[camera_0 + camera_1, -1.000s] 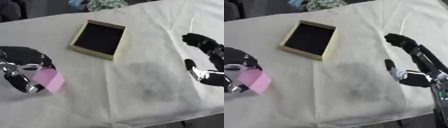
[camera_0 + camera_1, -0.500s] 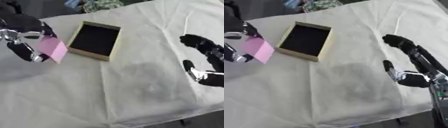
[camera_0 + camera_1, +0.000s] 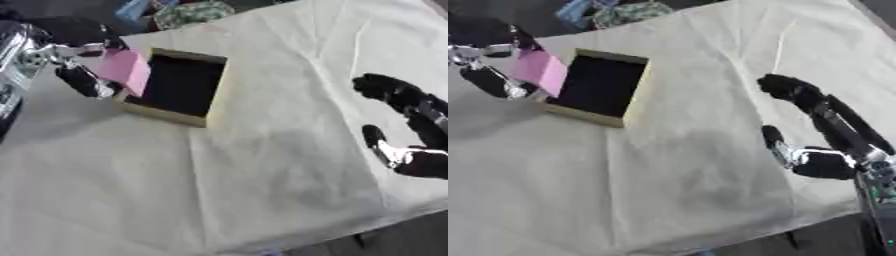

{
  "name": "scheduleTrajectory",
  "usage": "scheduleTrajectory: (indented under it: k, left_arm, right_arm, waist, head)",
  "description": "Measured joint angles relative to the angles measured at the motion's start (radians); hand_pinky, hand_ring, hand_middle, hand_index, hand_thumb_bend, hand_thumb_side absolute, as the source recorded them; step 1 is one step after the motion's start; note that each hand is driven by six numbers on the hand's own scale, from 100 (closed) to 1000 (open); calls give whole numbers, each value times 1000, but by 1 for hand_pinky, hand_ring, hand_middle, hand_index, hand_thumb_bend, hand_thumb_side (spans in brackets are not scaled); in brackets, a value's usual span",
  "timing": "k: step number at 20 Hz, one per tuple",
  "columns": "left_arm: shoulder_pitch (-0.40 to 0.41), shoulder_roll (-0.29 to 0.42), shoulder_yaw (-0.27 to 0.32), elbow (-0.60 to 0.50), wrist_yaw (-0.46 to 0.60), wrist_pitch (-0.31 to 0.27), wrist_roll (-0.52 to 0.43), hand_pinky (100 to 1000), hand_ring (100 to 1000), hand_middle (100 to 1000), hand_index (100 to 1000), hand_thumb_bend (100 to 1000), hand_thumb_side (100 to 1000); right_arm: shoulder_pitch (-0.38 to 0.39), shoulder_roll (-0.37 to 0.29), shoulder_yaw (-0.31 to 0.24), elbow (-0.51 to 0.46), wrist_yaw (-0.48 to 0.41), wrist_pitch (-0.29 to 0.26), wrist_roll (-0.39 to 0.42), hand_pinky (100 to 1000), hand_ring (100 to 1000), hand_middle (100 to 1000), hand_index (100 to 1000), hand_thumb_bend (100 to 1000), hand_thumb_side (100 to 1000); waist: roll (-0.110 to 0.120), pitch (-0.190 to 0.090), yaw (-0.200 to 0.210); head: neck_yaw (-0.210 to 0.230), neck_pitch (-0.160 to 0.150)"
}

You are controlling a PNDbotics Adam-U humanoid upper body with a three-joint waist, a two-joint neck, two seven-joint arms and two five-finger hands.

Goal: Pick up objects on the table and place them in the box.

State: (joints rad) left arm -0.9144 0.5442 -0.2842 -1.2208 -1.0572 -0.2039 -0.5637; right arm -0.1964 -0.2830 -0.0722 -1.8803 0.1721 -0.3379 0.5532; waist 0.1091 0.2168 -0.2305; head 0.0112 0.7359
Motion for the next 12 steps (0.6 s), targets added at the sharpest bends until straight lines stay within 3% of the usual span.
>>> scheduleTrajectory:
  k: [5, 12]
  left_arm:
    - [-29, -72, 18, 91, -91, 26, 124, 847, 807, 596, 770, 213, 410]
    - [-34, -117, 18, 145, -166, 56, 230, 870, 830, 789, 936, 445, 486]
  right_arm:
    - [-12, -4, 12, 0, -11, -4, 16, 926, 924, 897, 991, 121, 355]
    - [-15, -4, 15, 0, -17, -7, 21, 927, 924, 897, 991, 112, 363]
  waist:
    - [1, 9, -21]
    - [0, 12, -31]
  head:
    - [10, -8]
    - [14, -12]
